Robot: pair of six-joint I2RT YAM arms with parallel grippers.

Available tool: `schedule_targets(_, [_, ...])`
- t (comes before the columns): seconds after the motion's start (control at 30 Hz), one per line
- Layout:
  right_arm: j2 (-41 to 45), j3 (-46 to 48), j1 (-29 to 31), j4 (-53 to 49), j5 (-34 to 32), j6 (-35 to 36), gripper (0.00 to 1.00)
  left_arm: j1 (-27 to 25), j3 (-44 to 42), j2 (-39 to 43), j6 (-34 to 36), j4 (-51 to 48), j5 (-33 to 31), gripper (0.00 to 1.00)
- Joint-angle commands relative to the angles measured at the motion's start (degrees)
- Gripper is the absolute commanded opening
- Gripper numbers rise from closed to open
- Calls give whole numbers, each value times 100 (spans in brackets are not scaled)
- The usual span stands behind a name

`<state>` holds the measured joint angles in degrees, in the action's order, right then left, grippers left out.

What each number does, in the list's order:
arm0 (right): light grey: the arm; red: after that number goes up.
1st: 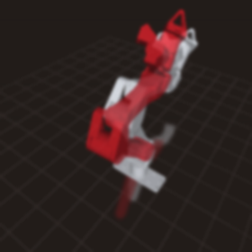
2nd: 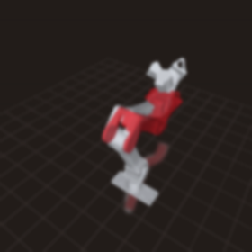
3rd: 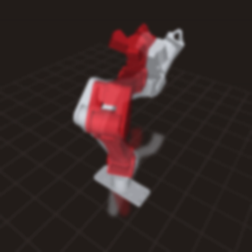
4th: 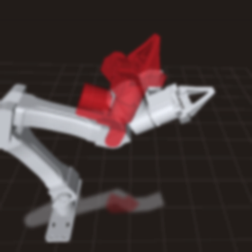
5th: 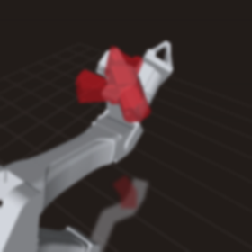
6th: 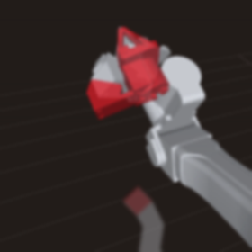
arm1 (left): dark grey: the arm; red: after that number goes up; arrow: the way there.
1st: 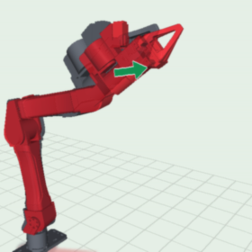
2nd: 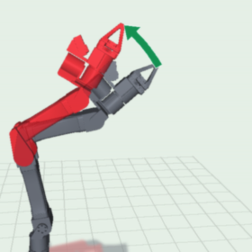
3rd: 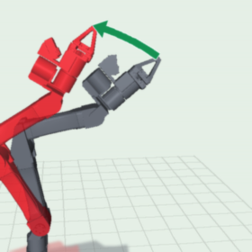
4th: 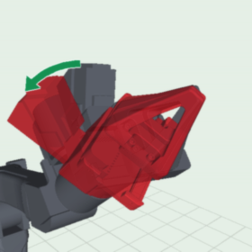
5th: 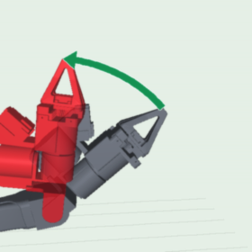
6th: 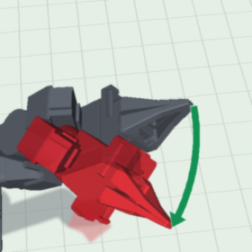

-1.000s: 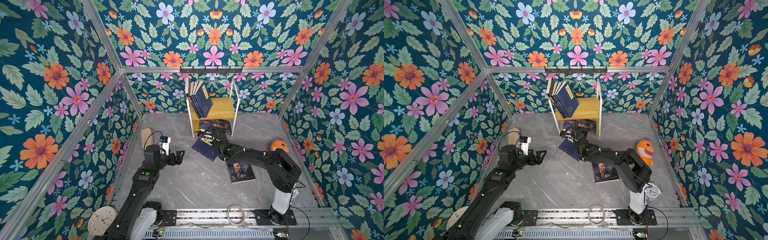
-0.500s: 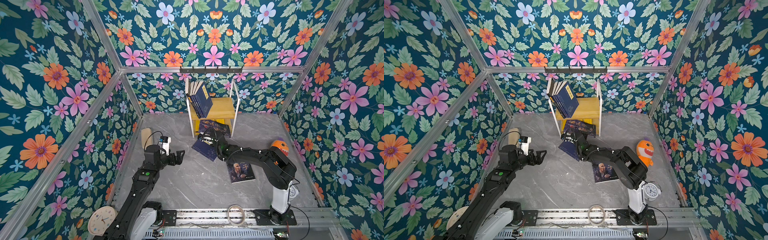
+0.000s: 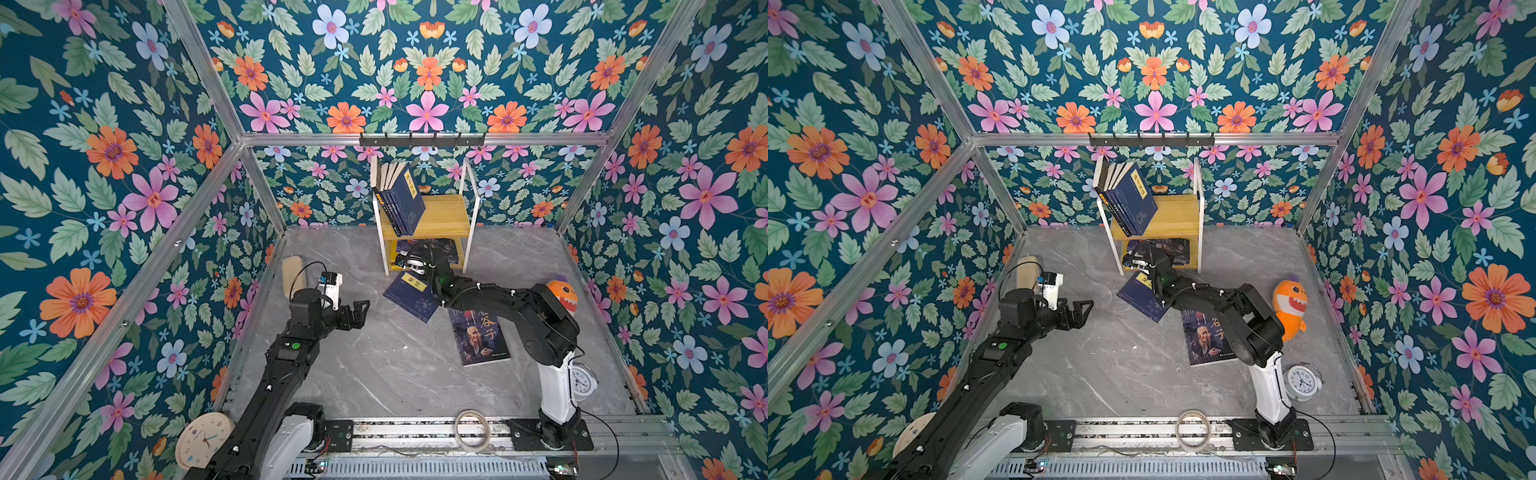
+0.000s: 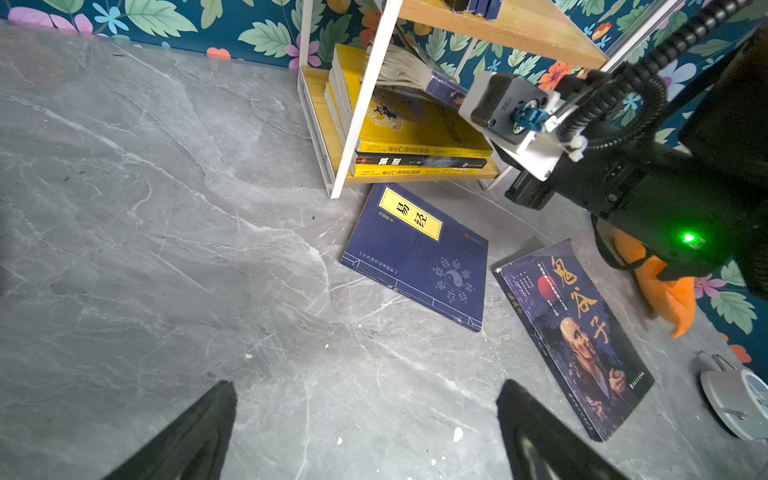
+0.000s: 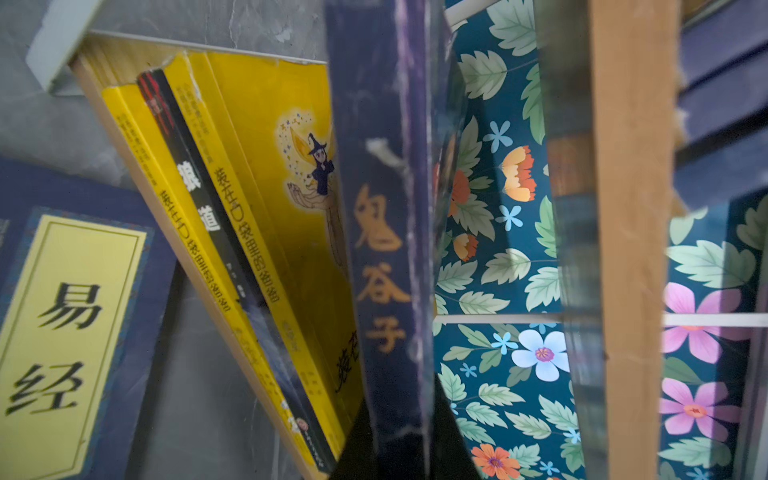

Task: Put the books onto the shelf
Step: 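Lower the purple book flat onto the yellow books on the lower shelf, then push the purple book deeper onto the lower shelf with the right gripper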

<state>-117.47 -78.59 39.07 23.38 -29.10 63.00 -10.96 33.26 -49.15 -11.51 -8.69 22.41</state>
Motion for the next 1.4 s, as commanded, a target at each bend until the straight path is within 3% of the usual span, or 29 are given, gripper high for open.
schedule_targets(0.0, [-116, -125, 4, 114, 192, -8, 0, 15, 36, -7, 70, 47, 25, 100])
schedule_targets(0.27, [-232, -274, -5, -294, 420, -267, 0, 15, 49, -59, 96, 44, -30, 100])
schedule_targets(0.47, [-140, -192, -7, -887, 793, -534, 36, 3, 56, -70, 95, 56, -22, 100])
schedule_targets(0.63, [-38, -63, -9, -1175, 928, -671, 48, -23, 75, -75, 92, 61, -24, 100])
schedule_targets(0.87, [153, 59, -13, -1577, 1039, -886, 56, -77, 102, -122, 112, 47, -39, 100])
schedule_targets(1.07, [751, 406, -13, -1934, 1160, -1470, 64, -124, 99, -145, 175, 28, -122, 100])
schedule_targets(1.27, [1407, 915, -39, -2213, 1152, -2540, 66, -138, 124, -174, 193, -2, -152, 100])
schedule_targets(1.37, [1703, 1176, -47, -2325, 1271, -3443, 65, -157, 126, -174, 120, 25, -26, 100])
